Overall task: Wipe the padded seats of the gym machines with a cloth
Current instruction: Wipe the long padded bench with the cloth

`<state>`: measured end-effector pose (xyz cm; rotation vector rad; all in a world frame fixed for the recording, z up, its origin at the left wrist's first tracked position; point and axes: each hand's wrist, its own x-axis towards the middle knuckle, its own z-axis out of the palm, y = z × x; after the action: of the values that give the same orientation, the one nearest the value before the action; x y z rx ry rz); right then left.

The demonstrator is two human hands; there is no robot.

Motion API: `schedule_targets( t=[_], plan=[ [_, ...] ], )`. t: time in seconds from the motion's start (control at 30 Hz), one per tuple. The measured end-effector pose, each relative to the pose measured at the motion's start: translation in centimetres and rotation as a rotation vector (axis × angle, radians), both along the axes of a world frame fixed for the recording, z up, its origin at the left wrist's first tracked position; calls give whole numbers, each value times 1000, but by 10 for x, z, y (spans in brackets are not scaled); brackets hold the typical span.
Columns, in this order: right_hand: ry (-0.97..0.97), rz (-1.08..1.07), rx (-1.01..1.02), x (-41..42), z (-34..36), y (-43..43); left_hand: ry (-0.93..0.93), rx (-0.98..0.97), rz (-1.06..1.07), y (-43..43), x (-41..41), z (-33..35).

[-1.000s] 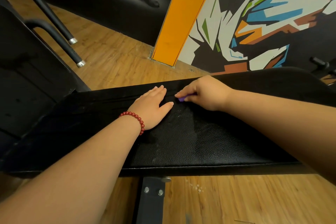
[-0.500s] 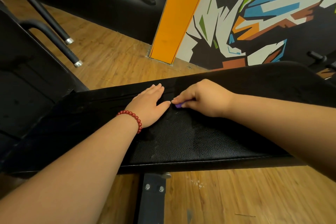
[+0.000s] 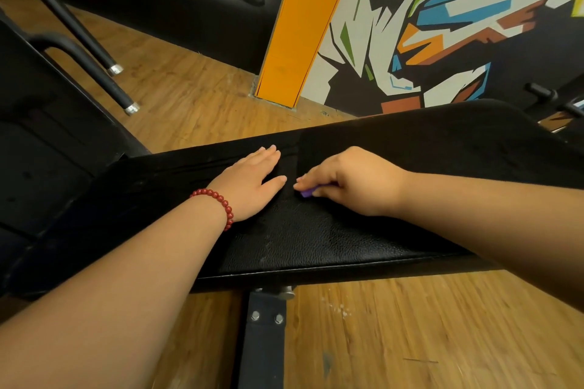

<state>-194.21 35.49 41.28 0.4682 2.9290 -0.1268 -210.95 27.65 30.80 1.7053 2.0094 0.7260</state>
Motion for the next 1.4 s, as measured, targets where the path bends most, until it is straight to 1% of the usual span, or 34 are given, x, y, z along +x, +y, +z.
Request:
schedule_targets(
  t=[0.07,0.2,0.27,0.4,0.5,0.57,0.63,0.73,0.9,0.97,1.17,1.23,1.4],
  plan=[
    [2,-16,30,-5,2,5,8,-7,-4,-2,1,1],
    [34,-140,82,-14,-1,10,17,1,-18,-6,2,0],
    [26,-111,64,-7,-3,2,13,2,-19,-8,2,-1],
    [30,32,-38,17,-1,-21,1,0,-12,-12,4,0],
    [4,63,-42,16,3,-22,2,-5,-8,-14,5,1],
    [-2,33,16,7,5,-15,11,-11,-9,-15,6,1],
    [7,-53,80,-1,6,-9,24,-26,-13,-16,7,2],
    [24,-102,86,0,0,-13,42,-33,-18,-18,8,2],
    [51,57,-33,26,-2,-38,26,-38,-18,-19,8,1],
    [38,77,-44,26,-2,-37,25,-36,-17,-19,9,1],
    [24,-62,101,0,-5,-24,51,-33,-5,-19,10,-1],
    [22,-59,72,5,-6,-30,43,-31,-6,-19,10,-2],
    [-21,47,-67,26,-1,-54,25,-20,-3,-19,10,-3]
  ],
)
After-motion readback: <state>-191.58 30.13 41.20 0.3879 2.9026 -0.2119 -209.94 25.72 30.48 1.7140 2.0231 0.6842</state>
